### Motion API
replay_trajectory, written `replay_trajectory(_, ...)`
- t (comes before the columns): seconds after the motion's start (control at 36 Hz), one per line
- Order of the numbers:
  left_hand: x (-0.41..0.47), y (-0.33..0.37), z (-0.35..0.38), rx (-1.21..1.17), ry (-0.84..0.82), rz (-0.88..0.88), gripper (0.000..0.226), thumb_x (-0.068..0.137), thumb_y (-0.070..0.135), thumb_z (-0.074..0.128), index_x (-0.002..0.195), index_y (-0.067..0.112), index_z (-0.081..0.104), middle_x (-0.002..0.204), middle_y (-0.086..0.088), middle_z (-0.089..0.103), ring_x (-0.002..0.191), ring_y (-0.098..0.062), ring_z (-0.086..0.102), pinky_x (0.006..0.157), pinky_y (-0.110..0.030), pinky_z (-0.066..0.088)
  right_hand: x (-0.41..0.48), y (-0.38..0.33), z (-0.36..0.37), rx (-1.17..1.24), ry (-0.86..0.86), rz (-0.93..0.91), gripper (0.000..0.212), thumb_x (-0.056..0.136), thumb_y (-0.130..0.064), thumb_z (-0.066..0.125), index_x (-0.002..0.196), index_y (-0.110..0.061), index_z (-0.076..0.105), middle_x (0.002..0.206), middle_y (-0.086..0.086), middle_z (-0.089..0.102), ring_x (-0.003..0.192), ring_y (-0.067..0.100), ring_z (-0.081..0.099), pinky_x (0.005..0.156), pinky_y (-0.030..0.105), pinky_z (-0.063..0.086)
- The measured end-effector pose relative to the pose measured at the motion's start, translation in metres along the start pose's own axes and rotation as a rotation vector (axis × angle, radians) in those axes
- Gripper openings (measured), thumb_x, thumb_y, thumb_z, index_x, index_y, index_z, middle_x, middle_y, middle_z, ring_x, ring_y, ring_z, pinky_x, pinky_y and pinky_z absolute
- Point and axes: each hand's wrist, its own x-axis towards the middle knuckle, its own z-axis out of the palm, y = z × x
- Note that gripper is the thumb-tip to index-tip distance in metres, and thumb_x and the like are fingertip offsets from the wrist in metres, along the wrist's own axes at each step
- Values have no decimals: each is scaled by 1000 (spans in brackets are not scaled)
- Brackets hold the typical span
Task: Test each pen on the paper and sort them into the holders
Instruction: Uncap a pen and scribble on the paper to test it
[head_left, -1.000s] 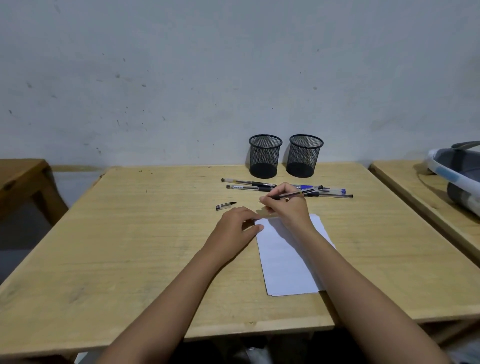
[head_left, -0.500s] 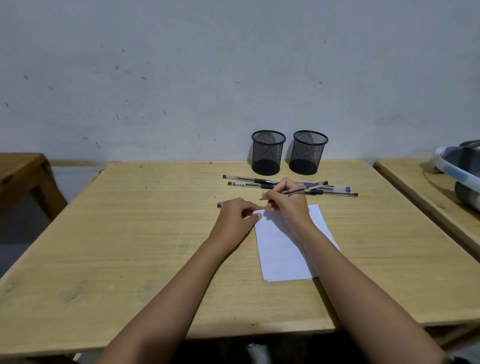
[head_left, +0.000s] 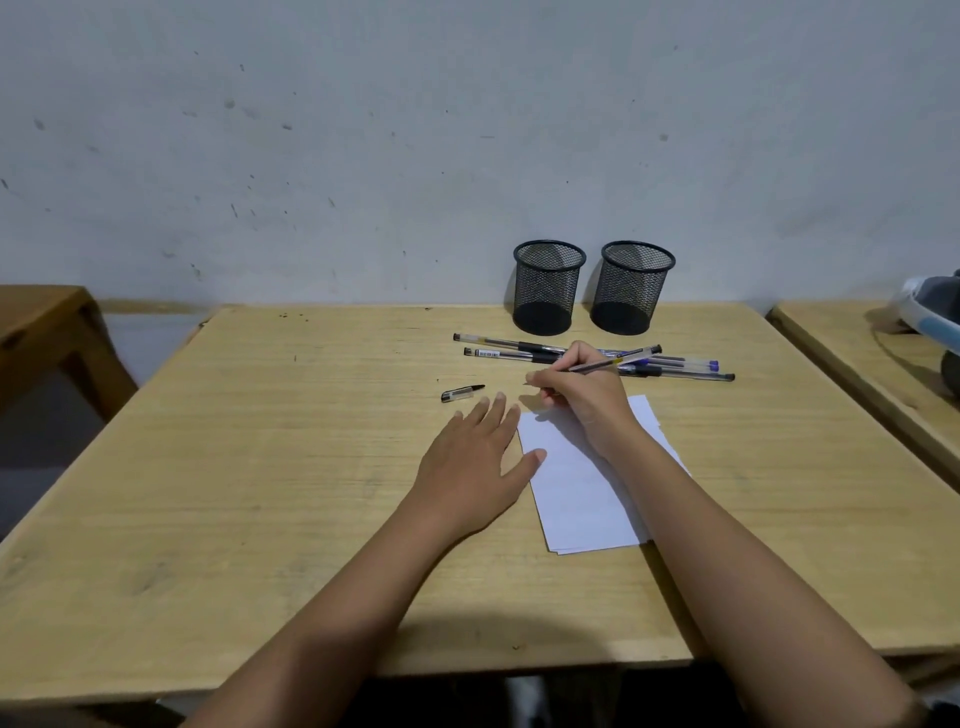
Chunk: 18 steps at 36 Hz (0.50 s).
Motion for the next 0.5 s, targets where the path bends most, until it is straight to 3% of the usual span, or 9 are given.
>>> replay_trajectory(0.11,0,-1,5,48,-42,-20,70,92,61,18,149,26,-1,158,6,-12,145,-10,-13,119,-35,-7,3,1,7,-19,43,-1,33,72,16,58,60,-8,40,59,15,47,37,16,44,40,19,39)
replay_trajectory(0.22,0,-2,7,57,-40,-29,70,92,62,17,149,28,-4,157,5,-14,144,-12,-16,119,-38,-7,2,5,17,-103,105,-40,26,64,19,50,56,-2,36,56,16,34,33,15,29,35,16,27)
replay_trajectory(0.31,0,-1,6,54,-36,-36,69,92,62,17,148,28,-6,157,4,-14,144,-13,-16,119,-38,-6,2,10,20,-201,118,-64,17,60,20,51,57,9,38,62,16,29,48,19,27,38,17,28)
replay_trajectory(0.42,1,0,11,62,-59,-56,71,91,63,17,148,27,-5,157,3,-15,144,-13,-16,119,-37,-7,2,16,16,-293,114,-61,19,63,18,54,62,0,47,60,12,27,49,14,31,38,16,32)
replay_trajectory(0.5,1,0,13,70,-50,-77,72,91,64,18,148,26,-4,157,3,-15,145,-14,-16,119,-35,-8,4,20,15,-365,109,-62,13,63,13,58,62,4,49,61,11,30,53,17,34,42,19,35)
